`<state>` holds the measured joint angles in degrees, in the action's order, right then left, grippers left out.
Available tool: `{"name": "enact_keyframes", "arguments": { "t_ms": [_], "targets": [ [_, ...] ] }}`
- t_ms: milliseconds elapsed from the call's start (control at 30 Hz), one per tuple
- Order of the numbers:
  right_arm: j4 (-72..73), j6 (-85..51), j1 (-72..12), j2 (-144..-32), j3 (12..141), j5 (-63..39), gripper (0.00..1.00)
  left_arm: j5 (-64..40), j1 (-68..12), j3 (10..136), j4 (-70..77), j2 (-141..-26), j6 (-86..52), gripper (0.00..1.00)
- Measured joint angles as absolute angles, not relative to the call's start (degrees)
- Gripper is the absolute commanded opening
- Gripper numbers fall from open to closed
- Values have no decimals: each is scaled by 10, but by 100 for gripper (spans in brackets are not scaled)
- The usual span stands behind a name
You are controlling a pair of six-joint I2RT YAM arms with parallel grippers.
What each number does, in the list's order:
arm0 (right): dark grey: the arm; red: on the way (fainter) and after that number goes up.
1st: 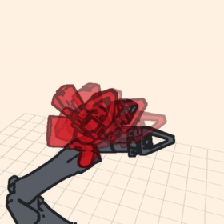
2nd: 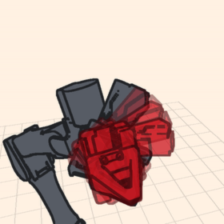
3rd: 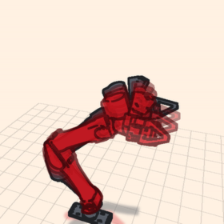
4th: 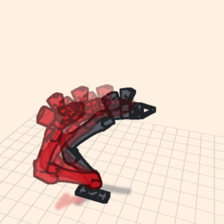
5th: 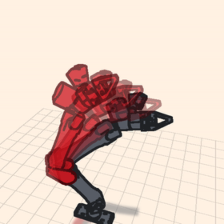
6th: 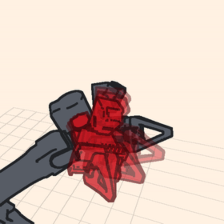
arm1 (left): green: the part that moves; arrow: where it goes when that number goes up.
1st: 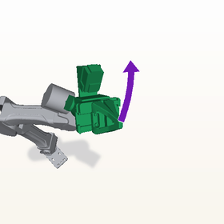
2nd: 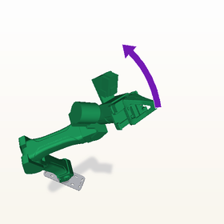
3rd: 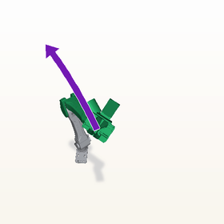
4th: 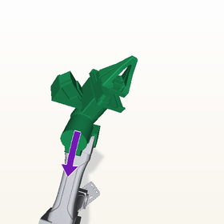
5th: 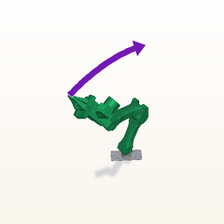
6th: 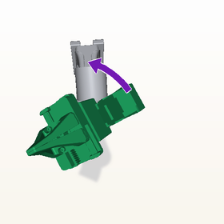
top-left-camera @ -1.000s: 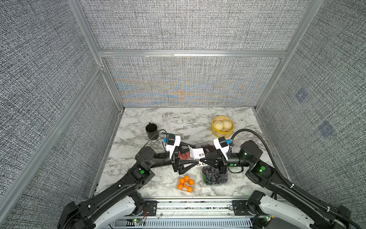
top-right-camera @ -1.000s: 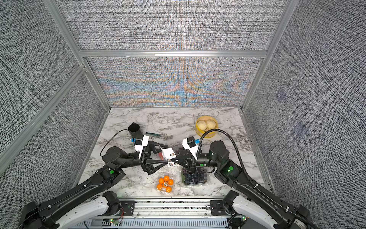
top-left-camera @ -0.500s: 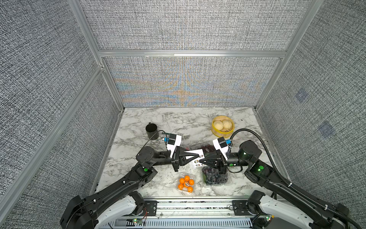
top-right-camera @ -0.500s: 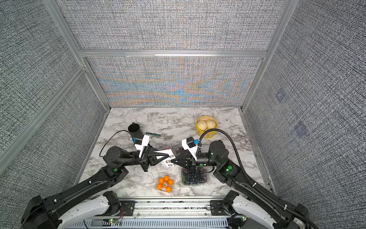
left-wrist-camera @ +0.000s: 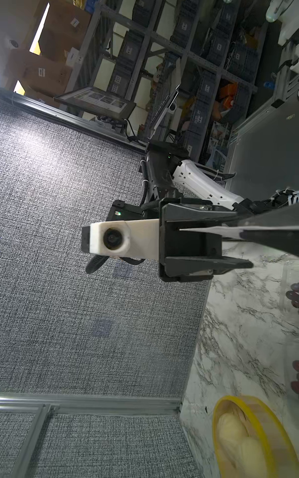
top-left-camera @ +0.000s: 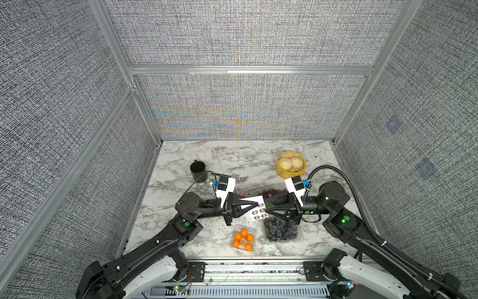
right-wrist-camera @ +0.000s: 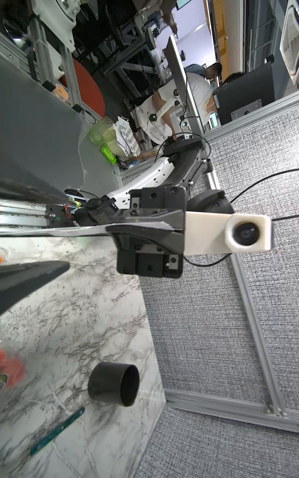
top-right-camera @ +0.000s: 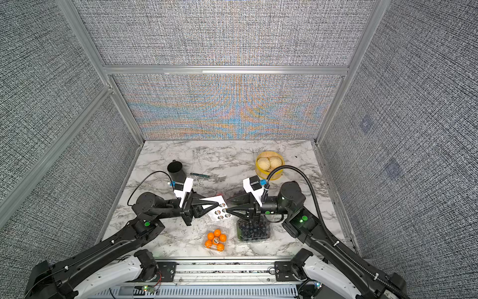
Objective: Label fruit boxes
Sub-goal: Pick up the label sticker from the center of the board, then adjust the label sticker.
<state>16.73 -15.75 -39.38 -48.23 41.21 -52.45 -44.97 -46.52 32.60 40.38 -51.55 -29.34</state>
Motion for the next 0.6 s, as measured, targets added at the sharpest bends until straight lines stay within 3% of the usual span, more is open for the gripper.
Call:
{"name": "enact_keyframes", "arguments": {
  "t_ms": [267, 600],
  "targets": [
    [173, -165, -394, -504, 420, -554, 27, -450, -465, 326, 389, -515, -289, 0],
    [175, -168, -395, -525, 428, -557, 12, -450, -465, 326, 389, -517, -289, 0]
  ]
}}
